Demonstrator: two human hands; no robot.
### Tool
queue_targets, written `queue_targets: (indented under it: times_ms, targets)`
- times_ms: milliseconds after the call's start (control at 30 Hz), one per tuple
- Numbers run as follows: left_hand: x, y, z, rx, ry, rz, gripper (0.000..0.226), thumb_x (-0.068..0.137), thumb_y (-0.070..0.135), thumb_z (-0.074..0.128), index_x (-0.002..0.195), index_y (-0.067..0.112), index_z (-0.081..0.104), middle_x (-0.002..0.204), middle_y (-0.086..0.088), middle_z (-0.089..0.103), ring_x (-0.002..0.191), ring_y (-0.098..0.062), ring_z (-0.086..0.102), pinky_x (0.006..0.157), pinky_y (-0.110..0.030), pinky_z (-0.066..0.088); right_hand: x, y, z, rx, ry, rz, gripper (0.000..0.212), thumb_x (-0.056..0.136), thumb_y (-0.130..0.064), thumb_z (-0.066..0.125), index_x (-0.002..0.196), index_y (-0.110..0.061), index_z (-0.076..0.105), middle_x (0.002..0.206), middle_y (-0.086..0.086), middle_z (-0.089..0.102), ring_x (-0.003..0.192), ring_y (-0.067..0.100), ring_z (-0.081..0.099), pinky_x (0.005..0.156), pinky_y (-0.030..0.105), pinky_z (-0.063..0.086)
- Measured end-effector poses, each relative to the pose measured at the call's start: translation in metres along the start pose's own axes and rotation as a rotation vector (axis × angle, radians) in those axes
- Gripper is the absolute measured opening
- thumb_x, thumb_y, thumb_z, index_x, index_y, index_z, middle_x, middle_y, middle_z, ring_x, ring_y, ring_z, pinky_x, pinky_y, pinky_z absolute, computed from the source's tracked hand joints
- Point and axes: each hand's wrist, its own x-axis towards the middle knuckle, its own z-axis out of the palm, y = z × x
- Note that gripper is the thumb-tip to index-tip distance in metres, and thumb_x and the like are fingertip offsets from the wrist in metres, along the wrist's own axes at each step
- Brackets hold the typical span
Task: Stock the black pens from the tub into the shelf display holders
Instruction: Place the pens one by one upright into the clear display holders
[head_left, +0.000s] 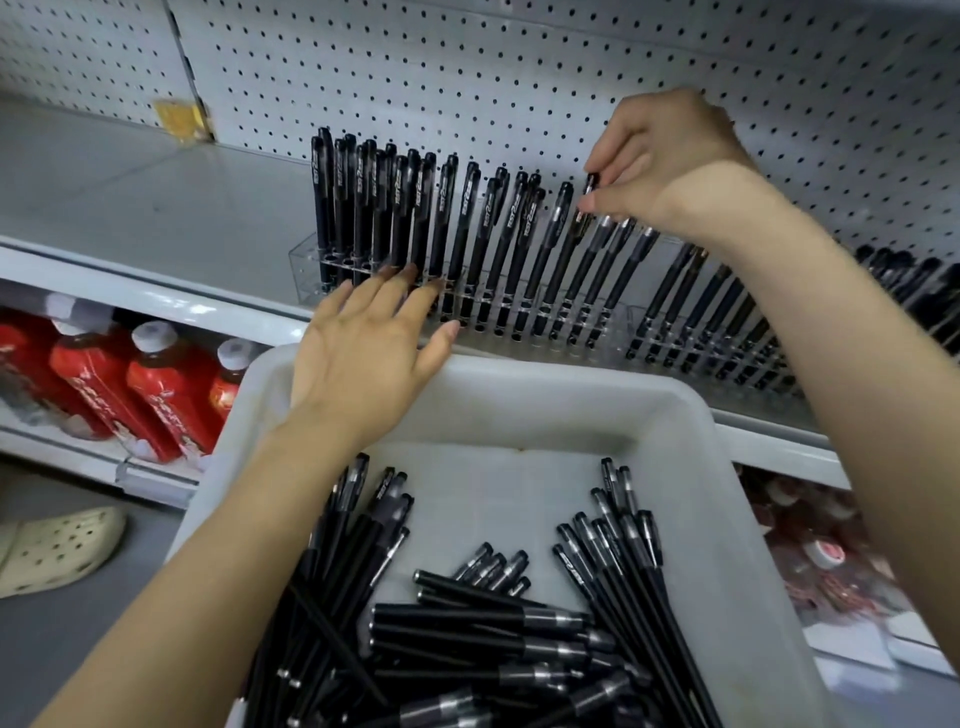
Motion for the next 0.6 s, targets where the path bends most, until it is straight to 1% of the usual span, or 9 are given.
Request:
queue_targets:
  times_ms: [100, 200, 267, 333, 400, 467, 500, 533, 600]
  targets:
    - [0.000, 0.000, 0.000, 0.003, 0.006, -0.003, 0.064, 0.093, 0.052, 0.015, 0.133, 0.017, 0.051, 0.138, -0.007, 0.051, 0.133, -0.024, 0.041, 0.107, -0.045, 0.030, -0.001, 0.003, 0.004, -0.050, -0.014, -0.015, 0.019, 0.076, -0.015, 0.077, 0.090, -0.019, 0.065, 0.093, -0.003, 0.065, 0.070, -0.003, 0.054, 0.061, 0.005, 0.037]
    - [0.000, 0.000, 0.000, 0.003, 0.004, -0.004, 0.066, 0.092, 0.053, 0.014, 0.133, 0.017, 0.050, 0.138, -0.007, 0.051, 0.133, -0.024, 0.041, 0.107, -0.044, 0.029, -0.003, 0.006, 0.006, -0.051, 0.008, -0.032, 0.019, 0.077, -0.016, 0.077, 0.092, -0.016, 0.066, 0.096, 0.001, 0.066, 0.075, 0.009, 0.058, 0.068, 0.011, 0.041]
    - [0.000, 0.001, 0.000, -0.002, 0.001, -0.004, 0.067, 0.092, 0.053, 0.013, 0.133, 0.017, 0.051, 0.138, -0.007, 0.051, 0.132, -0.024, 0.041, 0.107, -0.044, 0.029, -0.004, 0.007, 0.007, -0.061, 0.009, -0.044, 0.021, 0.077, -0.018, 0.077, 0.094, -0.017, 0.065, 0.097, 0.002, 0.065, 0.079, 0.011, 0.058, 0.063, 0.007, 0.038]
    - [0.000, 0.001, 0.000, 0.000, 0.005, -0.005, 0.067, 0.092, 0.053, 0.012, 0.133, 0.017, 0.050, 0.138, -0.006, 0.052, 0.132, -0.024, 0.041, 0.107, -0.044, 0.028, -0.007, 0.008, 0.006, -0.074, 0.011, -0.048, 0.023, 0.077, -0.020, 0.077, 0.096, -0.019, 0.063, 0.095, 0.000, 0.064, 0.078, 0.009, 0.057, 0.057, 0.003, 0.033]
    - [0.000, 0.000, -0.001, 0.003, 0.001, -0.002, 0.067, 0.092, 0.053, 0.011, 0.134, 0.017, 0.049, 0.138, -0.006, 0.051, 0.132, -0.024, 0.041, 0.108, -0.044, 0.028, -0.014, 0.007, 0.001, -0.058, 0.038, -0.051, 0.023, 0.078, -0.020, 0.076, 0.096, -0.020, 0.062, 0.091, -0.002, 0.062, 0.074, 0.006, 0.056, 0.059, 0.004, 0.037]
    - [0.000, 0.000, -0.001, 0.004, -0.003, 0.001, 0.068, 0.092, 0.054, 0.010, 0.135, 0.018, 0.047, 0.139, -0.006, 0.050, 0.133, -0.024, 0.040, 0.108, -0.043, 0.027, -0.030, 0.004, -0.003, 0.008, 0.063, -0.086, 0.021, 0.078, -0.020, 0.076, 0.094, -0.020, 0.063, 0.085, -0.004, 0.061, 0.070, 0.003, 0.056, 0.067, 0.011, 0.047]
    - [0.000, 0.000, -0.001, 0.005, -0.003, 0.002, 0.068, 0.092, 0.054, 0.010, 0.136, 0.018, 0.046, 0.140, -0.007, 0.049, 0.133, -0.024, 0.039, 0.108, -0.043, 0.028, -0.041, 0.002, -0.002, 0.071, 0.038, -0.101, 0.018, 0.077, -0.019, 0.076, 0.091, -0.019, 0.064, 0.083, -0.004, 0.062, 0.070, 0.003, 0.058, 0.069, 0.014, 0.050]
    - [0.000, 0.000, -0.001, 0.006, -0.004, 0.002, 0.068, 0.091, 0.054, 0.010, 0.137, 0.018, 0.046, 0.139, -0.007, 0.049, 0.132, -0.025, 0.040, 0.107, -0.043, 0.028, -0.055, 0.000, 0.002, 0.157, -0.028, -0.110, 0.016, 0.076, -0.017, 0.077, 0.087, -0.018, 0.065, 0.082, -0.004, 0.064, 0.069, 0.004, 0.061, 0.069, 0.017, 0.053]
    - [0.001, 0.000, -0.001, 0.008, -0.003, 0.001, 0.069, 0.091, 0.054, 0.011, 0.136, 0.017, 0.046, 0.138, -0.008, 0.050, 0.131, -0.026, 0.041, 0.106, -0.043, 0.028, -0.085, -0.002, 0.021, 0.303, -0.269, -0.127, 0.012, 0.074, -0.013, 0.077, 0.081, -0.014, 0.067, 0.078, 0.000, 0.067, 0.067, 0.008, 0.065, 0.063, 0.021, 0.056]
